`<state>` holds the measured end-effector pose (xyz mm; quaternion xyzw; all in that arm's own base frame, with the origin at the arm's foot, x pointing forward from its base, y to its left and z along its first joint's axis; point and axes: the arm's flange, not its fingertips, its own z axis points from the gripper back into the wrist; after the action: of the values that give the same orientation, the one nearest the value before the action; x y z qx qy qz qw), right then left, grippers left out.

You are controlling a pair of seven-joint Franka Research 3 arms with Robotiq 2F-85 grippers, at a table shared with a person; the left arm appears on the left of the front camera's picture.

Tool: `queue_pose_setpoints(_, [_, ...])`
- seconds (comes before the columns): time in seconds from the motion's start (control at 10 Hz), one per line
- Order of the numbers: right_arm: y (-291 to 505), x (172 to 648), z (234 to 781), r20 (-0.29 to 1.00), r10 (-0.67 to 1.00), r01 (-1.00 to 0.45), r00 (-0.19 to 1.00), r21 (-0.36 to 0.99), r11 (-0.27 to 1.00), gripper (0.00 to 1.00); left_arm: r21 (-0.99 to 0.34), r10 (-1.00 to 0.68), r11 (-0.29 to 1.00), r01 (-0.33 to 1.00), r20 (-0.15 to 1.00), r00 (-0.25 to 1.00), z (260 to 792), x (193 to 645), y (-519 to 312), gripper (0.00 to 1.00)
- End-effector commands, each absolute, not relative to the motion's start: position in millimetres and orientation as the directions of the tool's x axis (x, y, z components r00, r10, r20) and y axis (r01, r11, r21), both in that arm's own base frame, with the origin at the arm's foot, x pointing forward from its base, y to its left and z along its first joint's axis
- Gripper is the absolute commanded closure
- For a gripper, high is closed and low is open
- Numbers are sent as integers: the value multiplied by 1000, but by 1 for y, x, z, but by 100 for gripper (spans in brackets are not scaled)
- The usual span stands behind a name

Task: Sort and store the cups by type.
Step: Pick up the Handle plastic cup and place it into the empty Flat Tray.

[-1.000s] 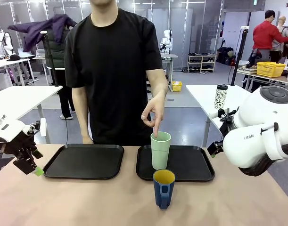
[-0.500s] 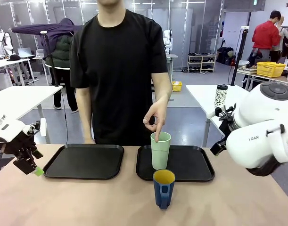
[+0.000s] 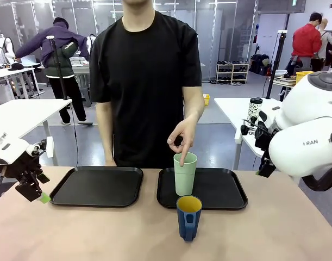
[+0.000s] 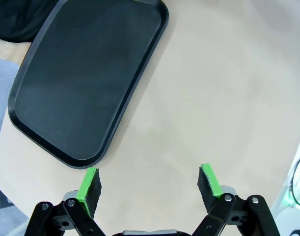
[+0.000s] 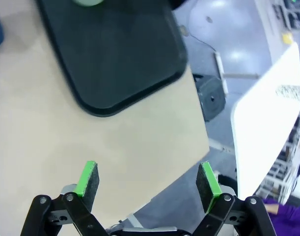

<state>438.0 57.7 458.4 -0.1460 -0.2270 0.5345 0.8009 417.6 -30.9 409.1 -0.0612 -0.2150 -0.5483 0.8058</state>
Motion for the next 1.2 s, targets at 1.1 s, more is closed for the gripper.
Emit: queue_pose_setpoints(1.1, [58,405,402,106,992,-972,70,-216,92,0,150,-859,405,902,400,319,407,418,-32,0])
